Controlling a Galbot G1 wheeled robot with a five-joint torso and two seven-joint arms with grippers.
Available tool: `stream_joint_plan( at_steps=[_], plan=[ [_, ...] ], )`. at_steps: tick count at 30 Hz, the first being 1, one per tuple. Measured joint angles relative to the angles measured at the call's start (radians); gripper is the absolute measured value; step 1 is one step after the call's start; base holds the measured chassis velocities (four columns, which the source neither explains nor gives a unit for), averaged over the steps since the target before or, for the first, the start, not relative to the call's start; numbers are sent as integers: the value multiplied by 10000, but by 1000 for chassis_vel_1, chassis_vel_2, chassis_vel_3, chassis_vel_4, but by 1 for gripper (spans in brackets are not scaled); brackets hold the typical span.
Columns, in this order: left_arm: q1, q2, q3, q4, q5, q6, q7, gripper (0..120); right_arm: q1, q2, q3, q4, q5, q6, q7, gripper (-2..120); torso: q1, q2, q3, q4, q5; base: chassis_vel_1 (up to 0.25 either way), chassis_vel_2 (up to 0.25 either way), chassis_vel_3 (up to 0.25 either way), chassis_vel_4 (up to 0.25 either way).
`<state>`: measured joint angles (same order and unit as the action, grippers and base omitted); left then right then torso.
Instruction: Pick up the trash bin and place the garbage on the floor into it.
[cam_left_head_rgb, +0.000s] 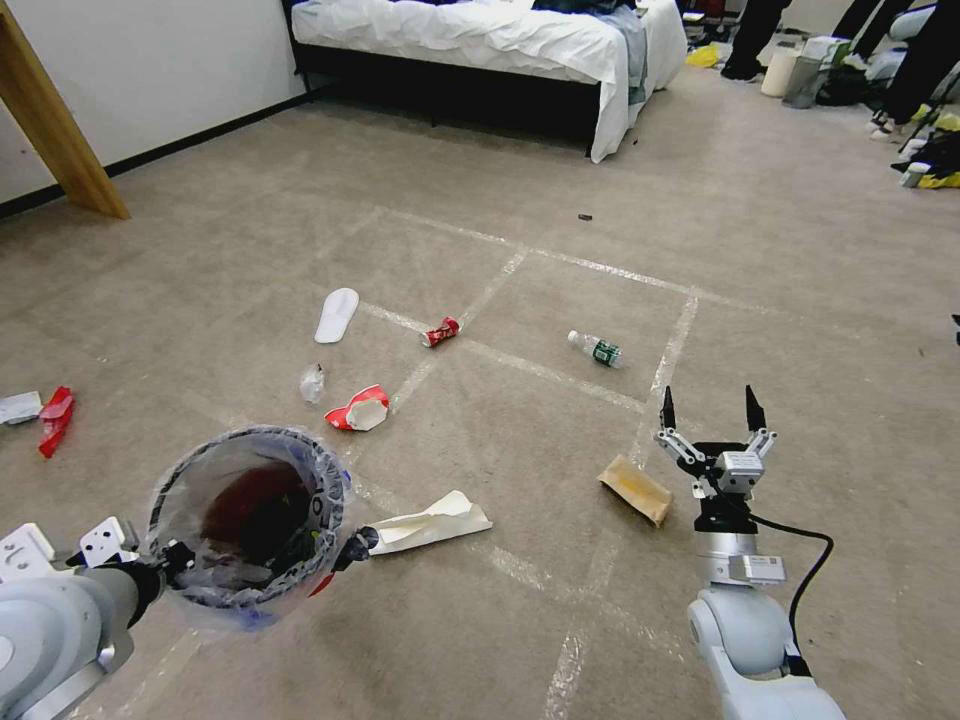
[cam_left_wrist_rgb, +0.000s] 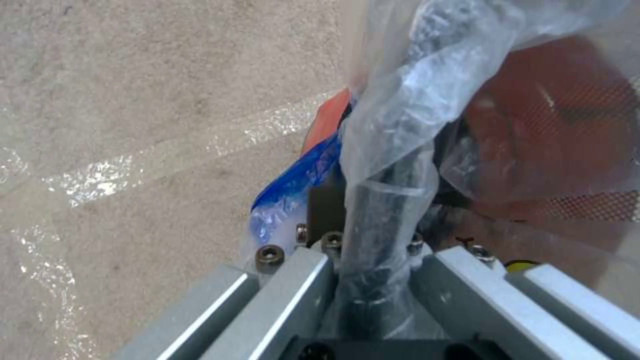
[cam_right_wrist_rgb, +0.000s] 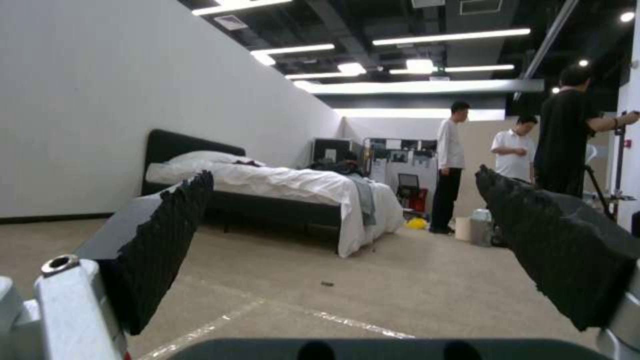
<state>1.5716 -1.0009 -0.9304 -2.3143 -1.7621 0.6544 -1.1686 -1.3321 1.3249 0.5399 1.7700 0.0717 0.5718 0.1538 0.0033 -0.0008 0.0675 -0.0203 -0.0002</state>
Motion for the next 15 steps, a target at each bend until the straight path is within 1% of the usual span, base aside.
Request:
stream_joint_plan(
  at_steps=[4,15],
  plan=[
    [-34,29,15,19,9,-1,8,0,0,24,0,-31,16,12,-63,100,0,0,0,0,0,-15,13,25,-17],
    [-52,65,12,30,1,-7,12,0,2,67,-51,-44,-7,33,-82,100,2,0,2,0,0,-50,52,52,-50]
  ],
)
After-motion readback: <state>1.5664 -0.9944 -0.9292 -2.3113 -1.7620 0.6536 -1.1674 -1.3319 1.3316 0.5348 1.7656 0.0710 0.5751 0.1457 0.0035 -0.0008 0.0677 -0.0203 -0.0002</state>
